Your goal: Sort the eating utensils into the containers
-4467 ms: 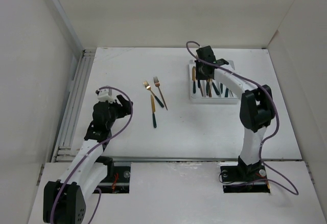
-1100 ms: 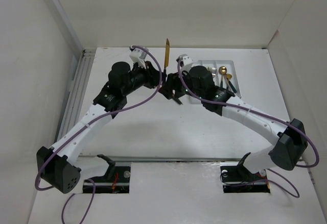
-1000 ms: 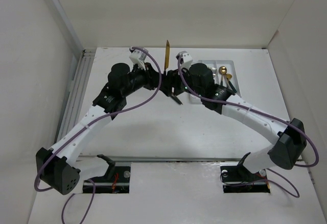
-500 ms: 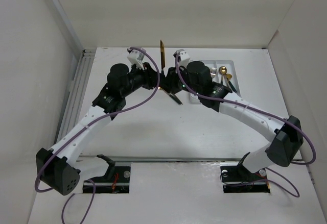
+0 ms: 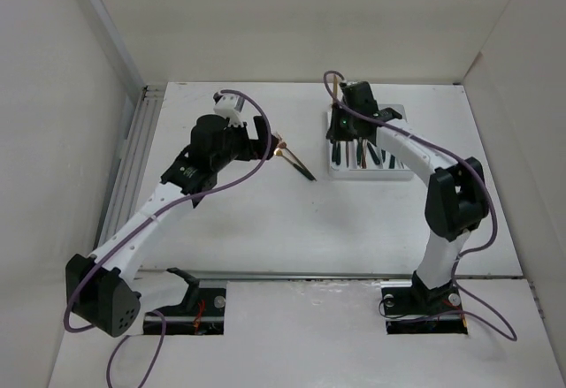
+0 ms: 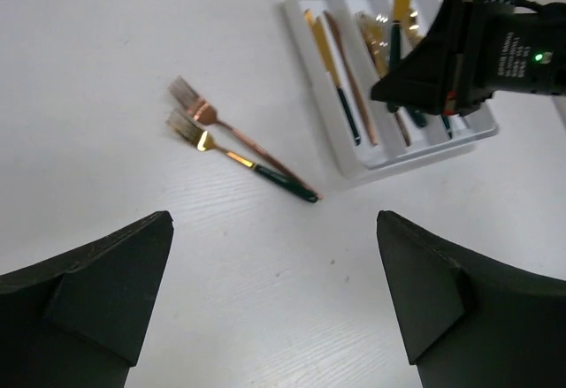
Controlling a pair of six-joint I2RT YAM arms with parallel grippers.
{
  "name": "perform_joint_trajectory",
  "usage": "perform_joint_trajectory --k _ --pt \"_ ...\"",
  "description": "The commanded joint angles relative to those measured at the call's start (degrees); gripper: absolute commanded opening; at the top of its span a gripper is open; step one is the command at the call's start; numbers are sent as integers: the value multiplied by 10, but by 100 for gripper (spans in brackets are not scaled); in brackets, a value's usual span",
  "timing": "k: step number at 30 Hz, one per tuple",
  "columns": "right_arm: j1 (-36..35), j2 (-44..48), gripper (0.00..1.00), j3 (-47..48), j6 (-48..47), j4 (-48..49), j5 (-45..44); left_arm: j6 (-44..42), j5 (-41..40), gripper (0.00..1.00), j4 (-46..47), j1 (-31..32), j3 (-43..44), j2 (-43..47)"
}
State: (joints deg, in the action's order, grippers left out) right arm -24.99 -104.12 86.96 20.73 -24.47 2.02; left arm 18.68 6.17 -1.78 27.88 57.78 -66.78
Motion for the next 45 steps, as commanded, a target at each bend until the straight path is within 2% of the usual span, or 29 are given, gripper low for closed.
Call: perform_joint_trajectory --k 1,9,19,22,24,26,27,29,37,40,42,45 --pt "28 -9 0 28 -7 -58 3 -18 -40 100 -36 -12 -15 7" --pt "77 -105 0 86 -53 -144 8 -18 -34 100 -16 -27 -57 35" --pt "77 -146 0 81 -48 -139 9 -18 -29 100 1 -33 -79 40" --pt "77 -146 6 81 -48 -144 9 -18 -29 100 1 -33 -79 40" --pt "77 -146 16 81 -48 -144 9 -18 -29 100 1 -33 -79 40" --pt "77 -146 21 81 -53 -144 9 -18 -29 100 1 -33 -79 40" --pt "77 -141 29 81 -54 -150 9 -18 -29 100 1 -33 -79 40" --pt "72 -134 35 81 -54 -155 -8 -18 -29 100 1 -33 -79 40" --pt "27 -83 43 118 -69 -191 -97 -18 -23 100 1 -33 -79 40" --pt "-14 -58 46 113 -75 -175 -132 -18 -23 100 6 -33 -79 40" --pt "-55 -58 55 105 -88 -158 -132 -13 -23 100 6 -33 -85 40" --pt "-80 -100 57 122 -98 -162 -119 -13 -28 100 6 -38 -85 46"
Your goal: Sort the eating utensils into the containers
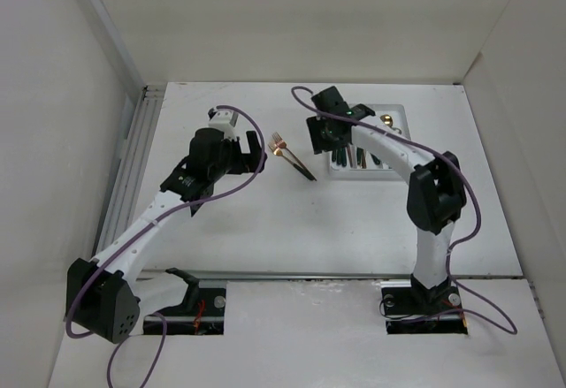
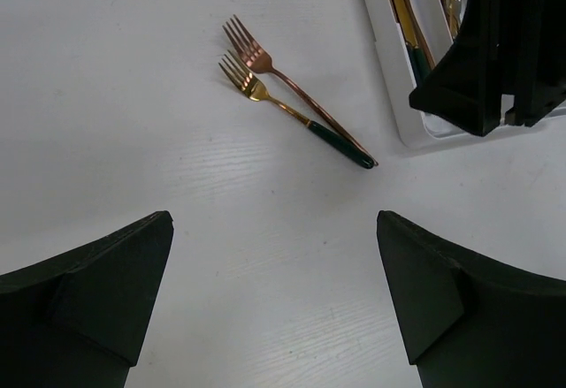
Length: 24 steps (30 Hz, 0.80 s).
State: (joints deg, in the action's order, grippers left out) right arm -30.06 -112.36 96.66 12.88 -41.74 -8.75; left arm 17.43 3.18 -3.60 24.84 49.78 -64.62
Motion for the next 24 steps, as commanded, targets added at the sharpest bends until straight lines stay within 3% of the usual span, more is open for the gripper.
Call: perform_joint_trajectory --k 1,3,6,14,24 --pt "-36 -33 52 53 -25 3 -11 0 2 100 25 -8 -5 24" --pt "-42 -73 38 77 -25 -3 -11 0 -11 100 19 -8 -5 30" --pt "-42 -109 35 108 -25 26 23 0 -16 100 13 -13 -5 35" --pt "-37 -173 36 165 -25 72 83 10 -33 100 -4 -29 -11 52" --pt "-49 -198 35 180 -19 68 78 10 -27 100 1 -34 -21 52"
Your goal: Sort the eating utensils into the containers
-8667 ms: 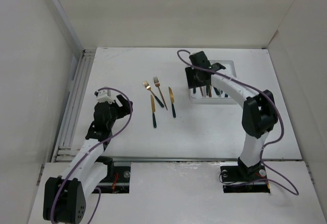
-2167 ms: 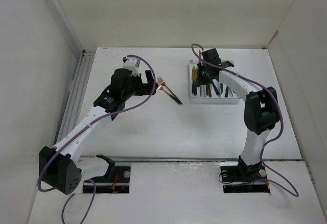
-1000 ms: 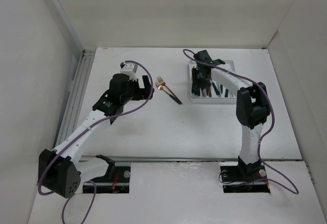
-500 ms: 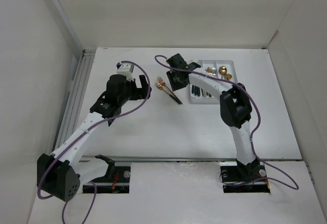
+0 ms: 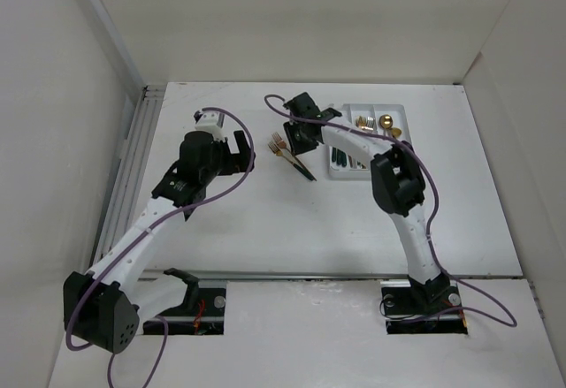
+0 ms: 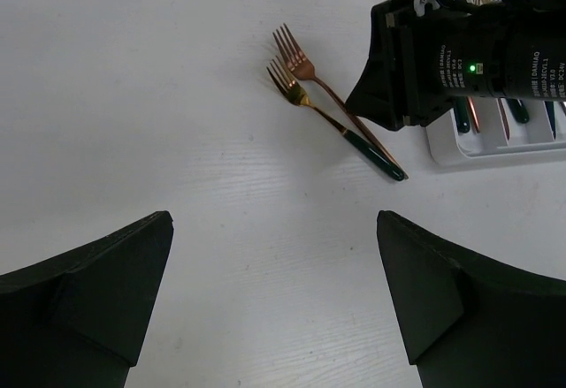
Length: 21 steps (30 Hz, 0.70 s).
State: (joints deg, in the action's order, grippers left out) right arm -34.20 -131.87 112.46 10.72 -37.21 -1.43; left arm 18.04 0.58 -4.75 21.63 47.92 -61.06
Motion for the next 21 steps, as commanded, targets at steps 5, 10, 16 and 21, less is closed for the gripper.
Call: perform_joint_trajectory --k 5,10,16,21 --pt "-8 -32 34 63 15 -11 -58 4 4 100 12 -2 -8 16" --pt "-8 -68 34 100 15 -45 -71 4 4 100 12 -7 -8 16" --pt "-19 -82 34 118 15 -69 -77 9 4 100 12 -7 -8 16" --pt "-19 -69 34 76 15 -74 -82 9 4 100 12 -7 -8 16"
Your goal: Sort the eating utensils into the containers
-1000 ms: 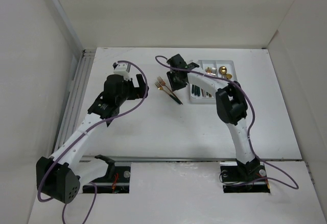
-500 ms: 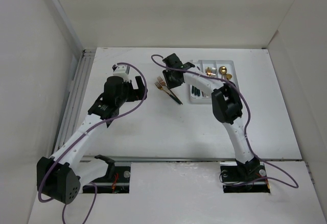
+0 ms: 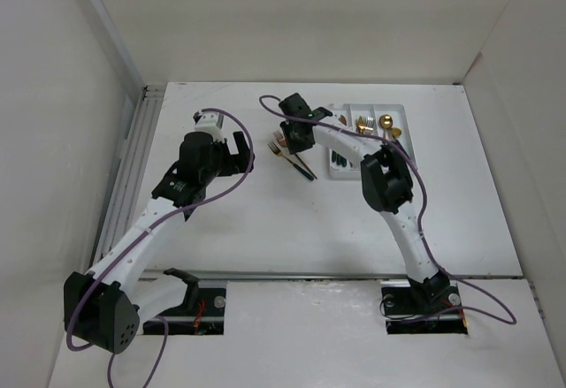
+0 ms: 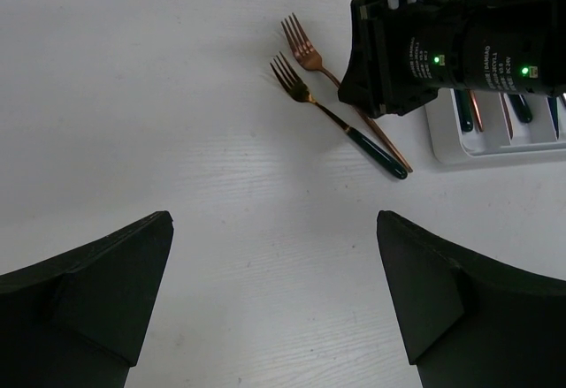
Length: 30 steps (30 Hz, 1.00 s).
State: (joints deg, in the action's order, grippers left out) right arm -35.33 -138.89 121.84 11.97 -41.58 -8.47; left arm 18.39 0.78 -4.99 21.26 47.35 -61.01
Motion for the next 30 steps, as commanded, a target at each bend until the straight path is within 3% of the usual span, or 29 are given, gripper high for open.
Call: perform_joint_trajectory --k 1,10,14,23,30 --pt "-8 1 34 -27 3 -31 -12 6 2 100 15 -3 -2 16" --pt "-21 20 28 -82 -4 -10 -23 6 7 100 15 -3 -8 16" --pt "-21 15 0 -82 -4 -4 -15 6 7 100 15 -3 -8 16" --pt "-21 51 0 -27 3 2 -95 6 7 100 15 -3 -8 21" --pt "26 193 0 -66 17 48 -88 11 7 100 15 -3 -13 27"
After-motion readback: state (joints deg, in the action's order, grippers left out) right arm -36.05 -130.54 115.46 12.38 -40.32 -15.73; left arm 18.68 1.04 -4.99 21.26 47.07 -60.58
